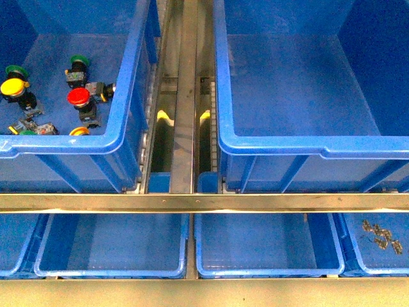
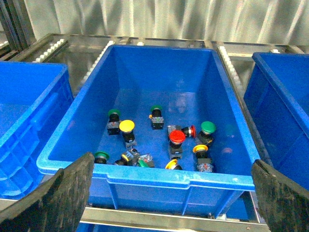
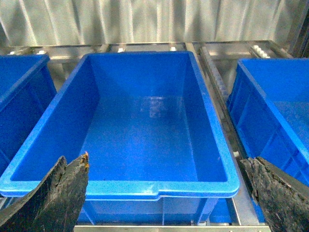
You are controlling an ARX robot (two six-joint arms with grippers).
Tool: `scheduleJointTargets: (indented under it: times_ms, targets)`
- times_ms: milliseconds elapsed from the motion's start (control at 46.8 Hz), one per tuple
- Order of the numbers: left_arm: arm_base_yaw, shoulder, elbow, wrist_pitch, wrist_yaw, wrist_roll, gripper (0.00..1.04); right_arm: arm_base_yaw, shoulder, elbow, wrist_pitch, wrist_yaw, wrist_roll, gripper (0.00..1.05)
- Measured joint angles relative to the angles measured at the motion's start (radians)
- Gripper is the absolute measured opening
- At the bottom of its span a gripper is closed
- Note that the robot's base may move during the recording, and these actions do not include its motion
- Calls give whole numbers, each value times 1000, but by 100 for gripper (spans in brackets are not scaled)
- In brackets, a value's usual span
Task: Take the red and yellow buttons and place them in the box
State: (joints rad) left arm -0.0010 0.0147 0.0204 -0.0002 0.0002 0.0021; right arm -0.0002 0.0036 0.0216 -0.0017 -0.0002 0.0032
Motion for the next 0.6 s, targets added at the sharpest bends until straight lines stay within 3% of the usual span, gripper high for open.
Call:
scheduleJointTargets:
  times_ms: [598]
  targets:
    - [0, 0, 0, 0, 0, 0, 97, 0, 0, 0, 0, 0, 0, 99]
